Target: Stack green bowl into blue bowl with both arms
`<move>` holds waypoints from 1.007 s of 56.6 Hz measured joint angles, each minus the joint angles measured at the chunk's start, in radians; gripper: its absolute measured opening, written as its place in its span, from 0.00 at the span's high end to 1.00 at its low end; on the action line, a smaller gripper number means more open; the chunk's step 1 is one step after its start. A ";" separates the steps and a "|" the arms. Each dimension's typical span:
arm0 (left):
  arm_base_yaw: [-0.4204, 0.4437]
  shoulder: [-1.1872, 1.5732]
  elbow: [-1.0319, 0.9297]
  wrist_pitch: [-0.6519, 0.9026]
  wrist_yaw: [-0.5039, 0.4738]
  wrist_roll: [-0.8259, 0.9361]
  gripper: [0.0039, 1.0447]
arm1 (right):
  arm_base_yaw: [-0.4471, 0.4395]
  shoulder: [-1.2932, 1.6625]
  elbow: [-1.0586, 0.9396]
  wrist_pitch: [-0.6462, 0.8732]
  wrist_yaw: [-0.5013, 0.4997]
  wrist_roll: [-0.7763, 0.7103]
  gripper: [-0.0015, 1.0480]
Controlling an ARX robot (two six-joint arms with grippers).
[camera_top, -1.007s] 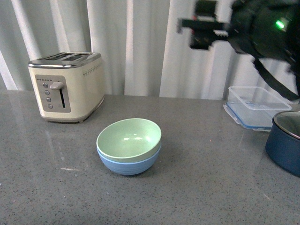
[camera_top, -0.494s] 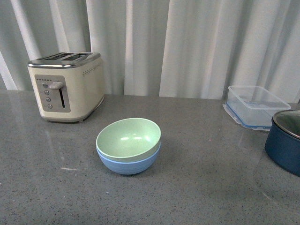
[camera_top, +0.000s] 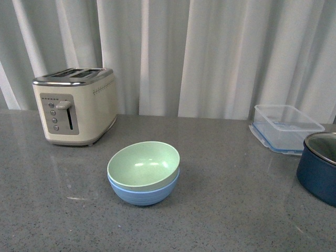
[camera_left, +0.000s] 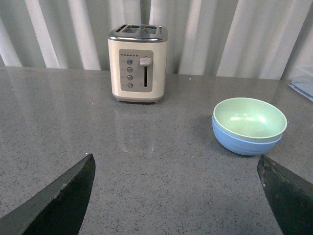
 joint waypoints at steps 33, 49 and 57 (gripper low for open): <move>0.000 0.000 0.000 0.000 0.000 0.000 0.06 | -0.021 -0.409 -0.079 -0.312 -0.006 0.000 0.99; 0.000 0.000 0.000 0.000 0.000 0.000 0.06 | -0.021 -0.542 -0.080 -0.440 -0.006 0.000 0.99; 0.000 0.000 0.000 0.000 0.000 0.000 0.06 | -0.021 -0.602 -0.080 -0.499 -0.006 0.000 0.99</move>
